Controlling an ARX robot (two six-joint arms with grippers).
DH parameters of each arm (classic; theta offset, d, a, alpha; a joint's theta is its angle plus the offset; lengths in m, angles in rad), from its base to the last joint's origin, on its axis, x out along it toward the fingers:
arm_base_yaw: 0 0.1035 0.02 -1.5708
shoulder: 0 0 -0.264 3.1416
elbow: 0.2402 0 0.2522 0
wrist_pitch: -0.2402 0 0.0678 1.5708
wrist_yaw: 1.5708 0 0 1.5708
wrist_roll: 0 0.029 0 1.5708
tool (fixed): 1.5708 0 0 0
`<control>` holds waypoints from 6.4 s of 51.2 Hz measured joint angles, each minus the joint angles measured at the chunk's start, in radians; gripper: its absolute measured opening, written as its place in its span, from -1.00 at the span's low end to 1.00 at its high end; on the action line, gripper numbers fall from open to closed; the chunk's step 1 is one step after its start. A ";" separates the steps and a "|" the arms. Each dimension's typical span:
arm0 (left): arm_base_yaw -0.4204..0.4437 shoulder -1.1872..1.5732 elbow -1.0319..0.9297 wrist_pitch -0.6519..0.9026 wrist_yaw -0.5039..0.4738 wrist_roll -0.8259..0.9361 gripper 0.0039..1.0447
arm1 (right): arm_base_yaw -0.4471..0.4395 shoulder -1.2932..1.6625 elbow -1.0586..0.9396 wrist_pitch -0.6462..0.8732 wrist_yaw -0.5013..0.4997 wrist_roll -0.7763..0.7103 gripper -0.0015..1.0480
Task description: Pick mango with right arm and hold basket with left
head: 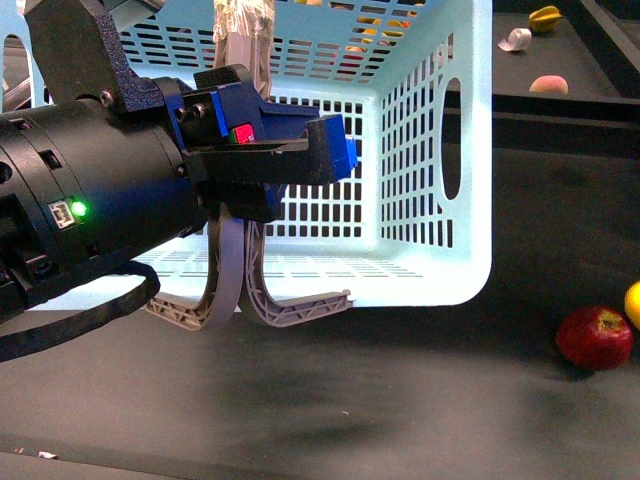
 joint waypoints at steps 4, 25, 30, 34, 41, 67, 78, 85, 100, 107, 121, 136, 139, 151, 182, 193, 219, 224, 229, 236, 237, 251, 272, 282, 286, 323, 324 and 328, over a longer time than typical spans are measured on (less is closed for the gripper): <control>0.000 0.000 0.000 0.000 -0.001 0.000 -0.90 | 0.029 -0.120 -0.059 0.021 -0.067 0.148 0.27; 0.000 0.000 0.000 0.000 0.000 0.000 -0.90 | 0.275 -0.589 -0.179 0.129 -0.087 0.773 0.27; 0.000 0.000 0.000 0.000 -0.001 0.000 -0.90 | 0.366 -0.639 -0.178 0.137 -0.034 0.886 0.27; 0.000 0.000 0.000 0.000 -0.002 0.000 -0.90 | 0.437 -0.655 -0.170 0.144 0.013 0.965 0.27; 0.000 0.000 0.000 0.000 0.000 0.000 -0.90 | 0.574 -0.649 -0.127 0.142 0.104 1.079 0.27; 0.000 0.000 0.000 0.000 -0.001 0.000 -0.90 | 0.789 -0.431 0.076 0.100 0.344 1.193 0.37; 0.000 0.000 -0.002 -0.002 0.009 0.004 -0.90 | 0.793 -0.453 0.066 0.138 0.389 1.214 0.83; -0.001 0.000 -0.007 -0.007 0.004 -0.006 -0.90 | 0.788 -0.536 0.016 0.140 0.441 1.205 0.84; 0.001 0.000 -0.007 -0.007 -0.006 -0.006 -0.90 | 0.688 -0.889 -0.203 0.106 0.520 1.202 0.84; 0.001 0.000 -0.007 -0.007 -0.002 -0.004 -0.90 | 0.630 -1.061 -0.309 0.061 0.540 1.189 0.84; 0.000 0.000 -0.007 -0.007 0.003 -0.005 -0.90 | 0.560 -1.395 -0.452 -0.105 0.581 1.171 0.84; 0.001 0.000 -0.007 -0.007 -0.004 -0.005 -0.90 | 0.568 -1.601 -0.520 -0.280 0.671 1.150 0.84; 0.001 0.000 -0.007 -0.007 -0.003 -0.005 -0.90 | 0.568 -1.601 -0.520 -0.281 0.671 1.149 0.84; 0.001 0.000 -0.007 -0.007 0.002 -0.005 -0.90 | 0.568 -1.601 -0.520 -0.282 0.671 1.149 0.84; 0.000 0.000 -0.007 -0.007 0.001 -0.004 -0.90 | 0.438 -1.836 -0.636 -0.345 0.524 0.814 -0.98; 0.000 0.000 -0.007 -0.007 0.000 -0.005 -0.90 | 0.437 -1.906 -0.676 -0.367 0.524 0.813 -0.96; 0.001 0.000 -0.007 -0.007 0.000 -0.005 -0.90 | 0.437 -2.074 -0.676 -0.531 0.524 0.813 -0.96; 0.001 0.000 -0.007 -0.007 0.000 -0.005 -0.90 | 0.437 -2.093 -0.676 -0.550 0.524 0.813 -0.96; 0.001 0.000 -0.007 -0.007 0.000 -0.005 -0.90 | 0.437 -2.149 -0.674 -0.617 0.523 0.813 -0.96; 0.001 0.000 -0.008 -0.007 0.000 -0.006 -0.90 | 0.437 -2.272 -0.675 -0.734 0.521 0.812 -0.96; 0.001 0.000 -0.008 -0.007 -0.001 -0.007 -0.90 | 0.437 -2.274 -0.675 -0.734 0.521 0.812 -0.96; 0.001 0.000 -0.007 -0.007 0.000 -0.005 -0.90 | 0.437 -2.274 -0.675 -0.737 0.521 0.812 -0.96; 0.001 0.000 -0.007 -0.007 0.000 -0.005 -0.90 | 0.437 -2.274 -0.675 -0.737 0.521 0.810 -0.32; 0.001 0.000 -0.007 -0.007 0.000 -0.005 -0.90 | 0.437 -2.274 -0.675 -0.737 0.521 0.810 0.22; 0.001 0.000 -0.007 -0.007 0.000 -0.005 -0.90 | 0.437 -2.274 -0.675 -0.738 0.521 0.810 0.46; -0.008 0.027 -0.008 0.050 -0.070 0.052 -0.90 | 0.437 -2.274 -0.675 -0.737 0.521 0.810 0.84; -0.010 0.042 -0.005 0.061 -0.093 0.101 -0.90 | 0.437 -2.274 -0.675 -0.738 0.521 0.810 0.84; 0.008 0.081 0.047 0.056 -0.132 0.183 -0.90 | 0.437 -2.274 -0.675 -0.738 0.521 0.810 0.84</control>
